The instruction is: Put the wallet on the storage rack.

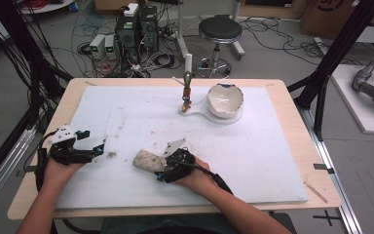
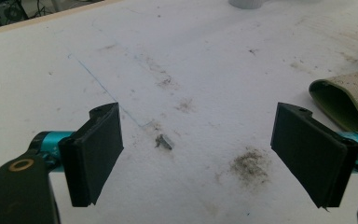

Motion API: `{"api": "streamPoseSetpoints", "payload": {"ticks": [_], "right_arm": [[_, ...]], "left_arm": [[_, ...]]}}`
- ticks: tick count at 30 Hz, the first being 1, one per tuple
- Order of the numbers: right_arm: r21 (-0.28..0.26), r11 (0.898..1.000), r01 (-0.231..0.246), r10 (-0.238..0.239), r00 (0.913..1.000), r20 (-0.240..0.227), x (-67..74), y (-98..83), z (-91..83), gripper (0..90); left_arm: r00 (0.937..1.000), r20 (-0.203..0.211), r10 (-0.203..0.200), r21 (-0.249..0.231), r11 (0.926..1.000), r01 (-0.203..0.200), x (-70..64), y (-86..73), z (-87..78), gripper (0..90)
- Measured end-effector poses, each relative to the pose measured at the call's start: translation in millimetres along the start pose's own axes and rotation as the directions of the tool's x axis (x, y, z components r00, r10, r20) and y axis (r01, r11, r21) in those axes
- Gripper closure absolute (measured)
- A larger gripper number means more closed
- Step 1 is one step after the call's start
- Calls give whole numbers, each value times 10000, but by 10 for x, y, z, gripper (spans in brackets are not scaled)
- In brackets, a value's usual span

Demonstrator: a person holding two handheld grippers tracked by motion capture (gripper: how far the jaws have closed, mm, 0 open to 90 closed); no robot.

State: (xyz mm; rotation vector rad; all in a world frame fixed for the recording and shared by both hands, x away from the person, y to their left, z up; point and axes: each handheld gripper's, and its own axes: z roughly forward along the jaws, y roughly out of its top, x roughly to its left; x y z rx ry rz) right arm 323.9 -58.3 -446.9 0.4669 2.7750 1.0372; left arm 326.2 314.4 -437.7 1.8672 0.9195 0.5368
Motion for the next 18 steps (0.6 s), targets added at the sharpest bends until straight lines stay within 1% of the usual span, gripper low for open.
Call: {"api": "streamPoseSetpoints", "payload": {"ticks": [3, 4, 7, 10, 13, 16, 18], "right_arm": [[21, 10000, -10, 10, 10000, -55, -6, 0, -23, 377], [-57, 10000, 39, -39, 10000, -2, -16, -1, -39, 377], [-189, 9998, -29, 32, 9999, 131, -49, 5, -129, 377], [-529, 9985, -141, 163, 9989, 429, -130, 0, -287, 378], [-777, 9965, -305, 367, 9961, 799, -218, -29, -446, 377], [-1002, 9936, -529, 642, 9915, 1132, -340, -83, -616, 377], [-1117, 9908, -761, 908, 9869, 1333, -399, -119, -718, 377]], "left_arm": [[10000, 13, 1, 1, 10000, -1, 0, 3, 5, 165], [10000, 20, -14, -21, 10000, 14, -2, 7, 9, 165], [10000, 35, 18, -9, 10000, -18, -8, 17, 24, 165], [9999, 94, 49, 9, 10000, -49, -16, 31, 52, 165], [9998, 166, 72, 11, 10000, -73, -24, 52, 90, 165], [9996, 250, 109, 22, 9999, -109, -34, 76, 137, 165], [9994, 330, 56, -69, 10000, -54, -35, 92, 165, 165]]}}
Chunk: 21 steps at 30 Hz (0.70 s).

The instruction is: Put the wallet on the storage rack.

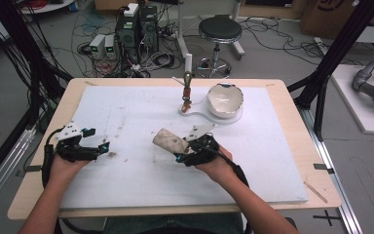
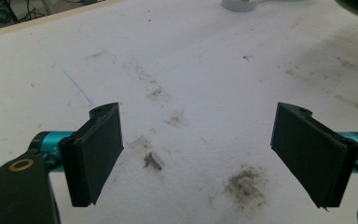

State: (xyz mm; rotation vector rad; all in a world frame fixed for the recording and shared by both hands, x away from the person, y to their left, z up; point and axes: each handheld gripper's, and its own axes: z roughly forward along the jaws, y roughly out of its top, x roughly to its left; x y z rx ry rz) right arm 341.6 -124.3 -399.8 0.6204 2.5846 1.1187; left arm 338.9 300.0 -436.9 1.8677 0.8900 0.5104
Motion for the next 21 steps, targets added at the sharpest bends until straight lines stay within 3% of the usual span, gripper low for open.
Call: {"api": "streamPoseSetpoints", "payload": {"ticks": [5, 11, 21], "right_arm": [[-201, 9992, -347, 358, 9978, 558, -168, -53, -214, 377], [-414, 9964, -744, 791, 9887, 1270, -368, -160, -459, 377], [-615, 9867, -1501, 1611, 9517, 2614, -788, -379, -924, 377]], "left_arm": [[9999, 14, -100, -117, 9999, 100, 10, 36, 64, 165], [9998, 161, -74, -201, 9998, 77, 9, 79, 149, 165], [9998, 183, -12, -78, 10000, 13, -4, 95, 220, 165]]}}
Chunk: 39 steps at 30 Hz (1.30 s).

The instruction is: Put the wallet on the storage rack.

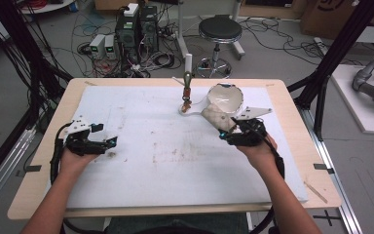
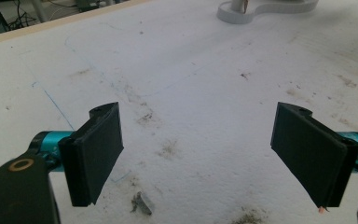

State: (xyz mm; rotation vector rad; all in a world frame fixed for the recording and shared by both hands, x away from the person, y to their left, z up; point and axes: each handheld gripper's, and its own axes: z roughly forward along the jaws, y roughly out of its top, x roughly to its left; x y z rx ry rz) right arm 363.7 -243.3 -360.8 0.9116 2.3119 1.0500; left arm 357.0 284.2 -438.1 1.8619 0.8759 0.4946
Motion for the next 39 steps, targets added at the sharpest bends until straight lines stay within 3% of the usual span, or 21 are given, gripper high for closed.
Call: {"api": "streamPoseSetpoints", "payload": {"ticks": [6, 15, 27, 37, 39], "right_arm": [[104, 9997, -213, 207, 9985, 509, -239, 53, -89, 377], [842, 9963, 164, -245, 9951, 962, -395, 260, 99, 377], [2230, 9746, 207, -543, 9879, 1456, -535, 426, 398, 377], [2809, 9597, 73, -588, 9828, 1752, -610, 511, 577, 376], [2881, 9573, 225, -779, 9802, 1822, -627, 536, 615, 376]], "left_arm": [[9999, -30, 163, 206, 9997, -162, -21, 1, -2, 165], [9997, -35, 235, 258, 9994, -234, -42, -3, -20, 165], [9997, -12, 234, 211, 9995, -234, -36, -3, -23, 165], [9997, 69, 244, 211, 9995, -246, -50, 0, -14, 165], [9997, 66, 244, 216, 9995, -245, -51, 1, -15, 165]]}}
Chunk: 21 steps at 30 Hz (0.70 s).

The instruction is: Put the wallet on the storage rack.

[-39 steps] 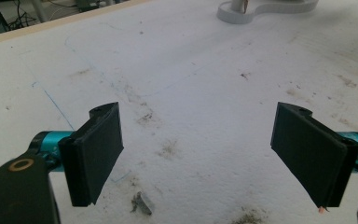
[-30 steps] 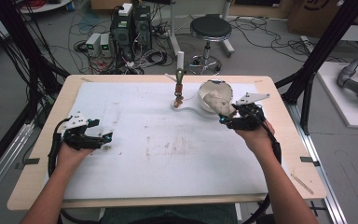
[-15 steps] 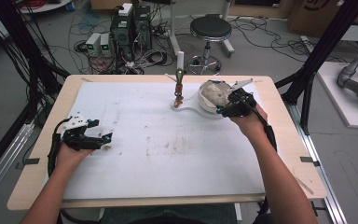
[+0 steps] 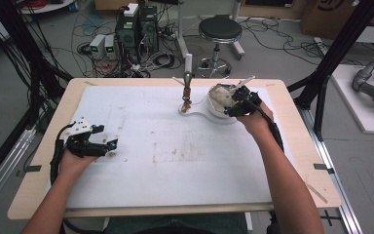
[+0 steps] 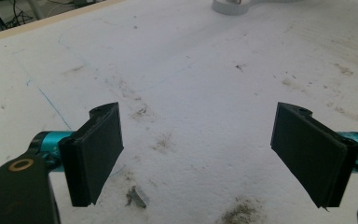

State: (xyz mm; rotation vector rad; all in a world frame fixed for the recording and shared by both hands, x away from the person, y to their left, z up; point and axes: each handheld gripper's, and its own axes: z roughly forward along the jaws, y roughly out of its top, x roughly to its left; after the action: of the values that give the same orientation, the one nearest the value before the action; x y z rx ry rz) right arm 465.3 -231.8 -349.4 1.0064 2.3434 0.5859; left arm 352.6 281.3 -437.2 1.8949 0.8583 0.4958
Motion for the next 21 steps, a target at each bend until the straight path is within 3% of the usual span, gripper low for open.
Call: {"api": "streamPoseSetpoints", "payload": {"ticks": [3, 9, 19, 21], "right_arm": [[332, 9994, 44, -49, 9999, 154, -6, 59, 48, 375], [466, 9989, -66, 52, 9996, 295, -22, 115, 151, 370], [341, 9988, -338, 322, 9984, 470, -20, 114, 221, 338], [212, 9988, -439, 428, 9978, 513, -30, 106, 197, 289]], "left_arm": [[10000, 3, -1, -5, 10000, 1, 0, 1, -2, 165], [10000, 16, -3, 3, 10000, 3, 1, -2, -2, 165], [10000, 39, 35, 3, 10000, -35, -11, 1, 0, 165], [10000, 27, -10, -16, 10000, 10, -12, 1, -2, 165]]}}
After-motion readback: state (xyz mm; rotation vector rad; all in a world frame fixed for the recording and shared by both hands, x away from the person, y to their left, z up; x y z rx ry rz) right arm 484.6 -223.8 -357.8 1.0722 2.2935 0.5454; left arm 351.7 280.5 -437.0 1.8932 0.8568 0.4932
